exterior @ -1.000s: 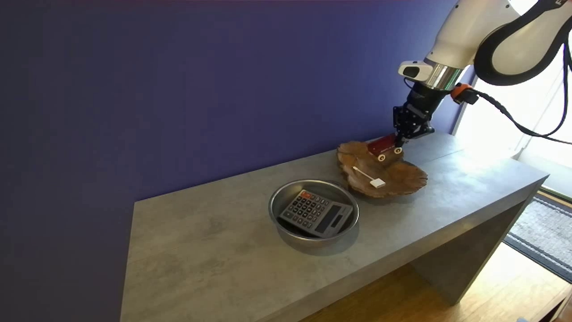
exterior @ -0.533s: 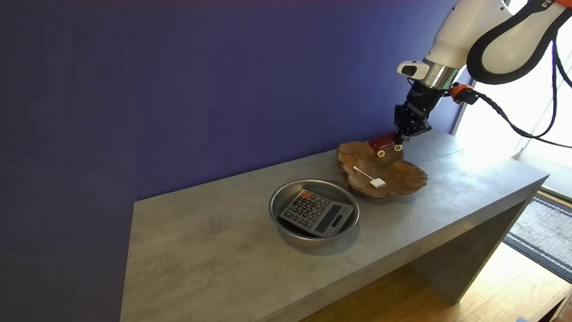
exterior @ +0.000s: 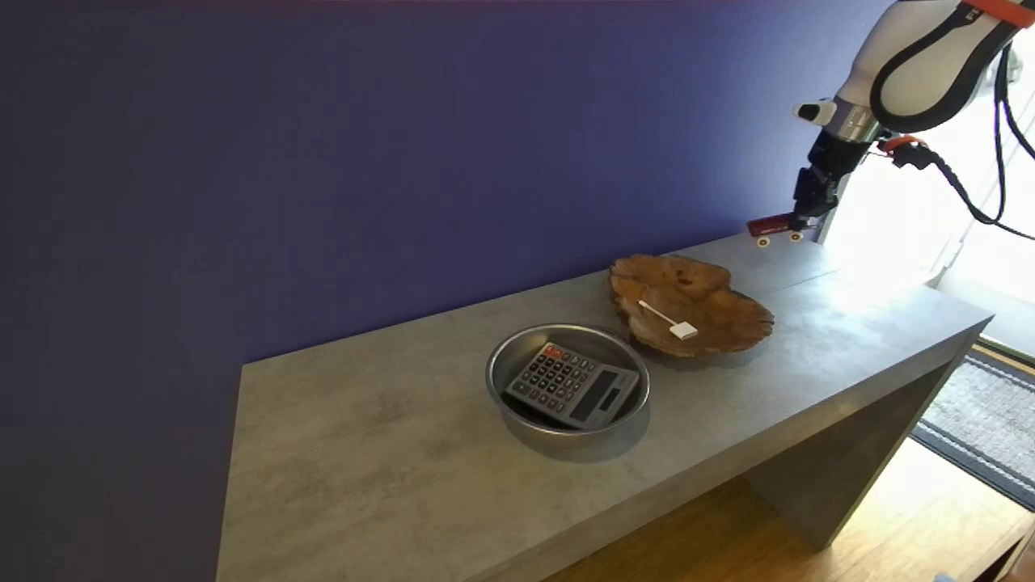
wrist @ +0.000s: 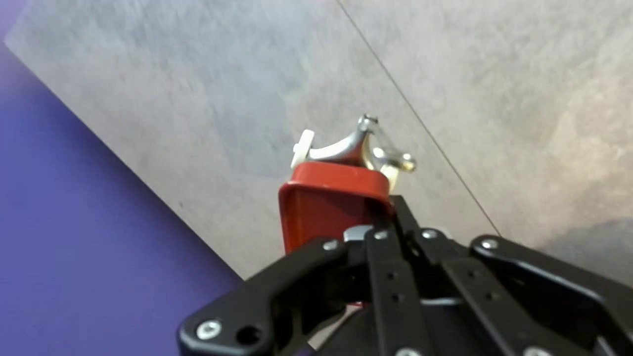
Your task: Move the toy cart to the right
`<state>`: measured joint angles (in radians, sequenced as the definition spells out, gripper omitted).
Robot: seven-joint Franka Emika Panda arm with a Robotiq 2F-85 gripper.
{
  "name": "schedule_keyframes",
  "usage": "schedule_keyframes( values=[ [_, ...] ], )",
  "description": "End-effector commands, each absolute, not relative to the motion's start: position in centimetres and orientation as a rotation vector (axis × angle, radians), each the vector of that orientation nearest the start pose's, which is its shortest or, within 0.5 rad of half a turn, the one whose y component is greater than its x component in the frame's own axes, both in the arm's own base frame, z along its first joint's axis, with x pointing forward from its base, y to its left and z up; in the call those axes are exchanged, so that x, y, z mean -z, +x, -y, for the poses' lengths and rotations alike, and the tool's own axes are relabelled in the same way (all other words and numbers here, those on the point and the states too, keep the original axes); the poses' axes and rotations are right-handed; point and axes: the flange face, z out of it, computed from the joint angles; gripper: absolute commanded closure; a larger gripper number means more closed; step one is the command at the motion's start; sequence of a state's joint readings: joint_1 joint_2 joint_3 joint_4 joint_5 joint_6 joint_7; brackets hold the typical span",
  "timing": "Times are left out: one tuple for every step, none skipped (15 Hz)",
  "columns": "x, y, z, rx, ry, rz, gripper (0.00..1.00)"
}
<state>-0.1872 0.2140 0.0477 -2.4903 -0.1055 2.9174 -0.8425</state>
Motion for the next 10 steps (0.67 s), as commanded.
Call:
schedule_keyframes(
  values=[
    [-20.9,47.2,10.8,0.173,-3.104,0.969,0.99],
    [-21.5,47.8,10.0,0.223,-3.067,1.099,0.96],
    [-21.1,47.4,11.0,0.198,-3.086,1.041,0.96],
    [-20.8,47.3,11.3,0.188,-3.095,1.011,0.96],
    [-20.7,47.2,11.3,0.184,-3.097,0.998,0.99],
    [-20.8,47.5,11.3,0.241,-3.102,0.977,0.99],
    [-20.8,47.7,11.5,0.283,-3.104,0.927,0.99],
    [-20.7,47.7,12.3,0.323,-3.121,0.833,0.99],
    [-20.6,47.5,13.1,0.357,-3.137,0.731,0.99],
    [-20.5,47.1,14.0,0.395,-3.148,0.636,0.99]
  ],
)
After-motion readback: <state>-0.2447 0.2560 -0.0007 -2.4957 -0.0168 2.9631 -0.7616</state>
